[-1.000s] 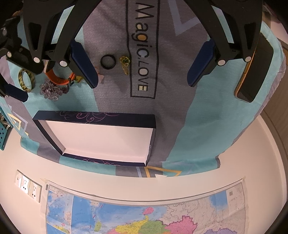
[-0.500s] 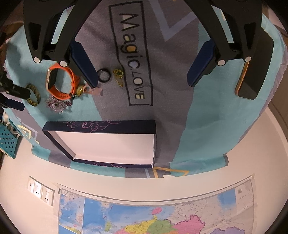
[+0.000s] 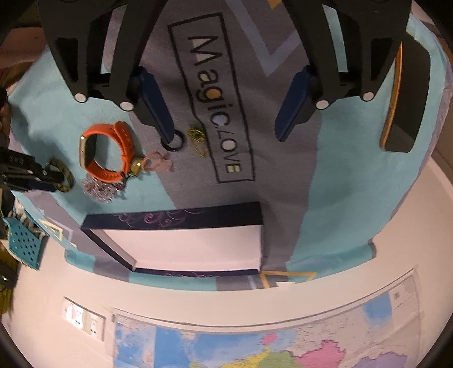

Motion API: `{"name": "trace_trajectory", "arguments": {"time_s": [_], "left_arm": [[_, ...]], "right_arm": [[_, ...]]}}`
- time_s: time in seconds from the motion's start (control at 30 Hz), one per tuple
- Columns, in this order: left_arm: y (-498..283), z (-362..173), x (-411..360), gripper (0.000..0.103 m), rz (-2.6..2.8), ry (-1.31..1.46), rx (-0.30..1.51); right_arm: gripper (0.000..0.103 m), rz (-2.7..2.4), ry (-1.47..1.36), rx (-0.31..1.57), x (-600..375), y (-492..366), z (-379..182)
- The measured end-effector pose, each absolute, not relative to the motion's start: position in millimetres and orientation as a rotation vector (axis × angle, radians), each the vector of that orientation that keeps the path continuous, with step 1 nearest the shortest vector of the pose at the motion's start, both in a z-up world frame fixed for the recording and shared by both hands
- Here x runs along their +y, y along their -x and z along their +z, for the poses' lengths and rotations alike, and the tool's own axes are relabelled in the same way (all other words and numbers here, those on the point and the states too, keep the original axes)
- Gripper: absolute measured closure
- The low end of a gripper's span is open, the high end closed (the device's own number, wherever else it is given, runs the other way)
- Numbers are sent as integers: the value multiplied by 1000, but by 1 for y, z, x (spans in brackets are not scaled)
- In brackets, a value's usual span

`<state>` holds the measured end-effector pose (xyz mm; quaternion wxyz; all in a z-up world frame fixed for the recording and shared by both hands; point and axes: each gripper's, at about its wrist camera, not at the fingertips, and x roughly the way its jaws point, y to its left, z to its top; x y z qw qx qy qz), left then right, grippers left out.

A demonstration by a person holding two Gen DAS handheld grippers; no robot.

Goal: Organize jewelry
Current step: 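Close the left tool on the orange watch band while the right tool grasps the tortoiseshell bangle, then carry the watch and bangle into the box and open both tools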

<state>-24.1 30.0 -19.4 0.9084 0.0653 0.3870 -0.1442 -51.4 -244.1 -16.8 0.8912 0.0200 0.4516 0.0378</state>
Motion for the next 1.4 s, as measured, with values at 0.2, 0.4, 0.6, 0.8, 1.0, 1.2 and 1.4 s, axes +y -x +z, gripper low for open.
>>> {"name": "trace_trajectory", "arguments": {"time_s": [0.2,0.4,0.6,0.8,1.0,1.2,1.4], "left_arm": [[36,-10,13,37,-428,-150,774],[42,-9,-17,47,-603,-135,807],[20,-21,-35,72,-657,-88,894],[2,-32,-37,80,-650,-69,975],[-3,-32,-40,92,-608,-103,987],[0,-19,-41,92,-619,-126,944],[-5,11,-29,91,-643,-109,875]], "right_arm": [[96,96,-62,942,-251,49,-16],[97,134,-90,950,-251,50,-14],[97,147,-87,951,-250,51,-15],[79,173,-55,952,-246,50,-15],[98,190,18,951,-236,47,-14],[98,213,-11,936,-244,46,-7],[97,238,-64,878,-252,39,17]]}}
